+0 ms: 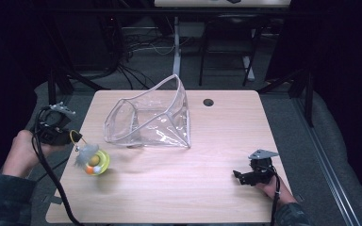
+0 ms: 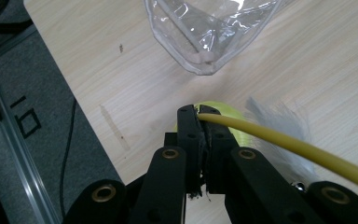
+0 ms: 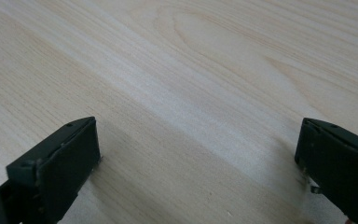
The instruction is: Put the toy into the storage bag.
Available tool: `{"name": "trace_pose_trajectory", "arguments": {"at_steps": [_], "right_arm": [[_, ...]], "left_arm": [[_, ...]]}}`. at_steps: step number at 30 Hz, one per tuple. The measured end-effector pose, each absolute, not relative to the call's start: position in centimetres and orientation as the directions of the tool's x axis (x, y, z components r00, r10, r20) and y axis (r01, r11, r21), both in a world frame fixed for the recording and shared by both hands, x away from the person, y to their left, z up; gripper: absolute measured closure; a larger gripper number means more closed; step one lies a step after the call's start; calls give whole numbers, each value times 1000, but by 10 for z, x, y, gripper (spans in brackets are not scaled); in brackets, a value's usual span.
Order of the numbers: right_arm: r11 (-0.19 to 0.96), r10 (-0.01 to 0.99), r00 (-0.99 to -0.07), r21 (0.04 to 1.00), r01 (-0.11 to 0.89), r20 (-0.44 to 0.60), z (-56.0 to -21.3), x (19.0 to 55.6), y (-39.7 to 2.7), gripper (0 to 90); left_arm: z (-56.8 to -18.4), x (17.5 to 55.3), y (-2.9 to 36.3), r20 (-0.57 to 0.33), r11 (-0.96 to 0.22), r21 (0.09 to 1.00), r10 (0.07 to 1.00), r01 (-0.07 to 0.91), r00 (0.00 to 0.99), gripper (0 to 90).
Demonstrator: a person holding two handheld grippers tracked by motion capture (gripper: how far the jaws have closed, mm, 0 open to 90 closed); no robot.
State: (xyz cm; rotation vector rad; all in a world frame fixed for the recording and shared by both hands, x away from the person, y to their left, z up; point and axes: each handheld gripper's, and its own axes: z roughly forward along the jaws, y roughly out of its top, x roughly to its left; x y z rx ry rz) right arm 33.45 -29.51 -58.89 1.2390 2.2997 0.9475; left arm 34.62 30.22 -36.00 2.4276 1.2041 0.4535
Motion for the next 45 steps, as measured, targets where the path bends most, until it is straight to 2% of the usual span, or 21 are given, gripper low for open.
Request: {"name": "trace_pose_trajectory", "arguments": {"at_steps": [26,45], "right_arm": [[391,834,-551,704,592,0,-589,335,-295,0],[391,835,-551,704,593,1,-589,334,-295,0]], "left_arm": [[-333,355,318,143,-543,460,826,703,545,880],[-307,364,315,179,-555,458,823,695,539,880]]}}
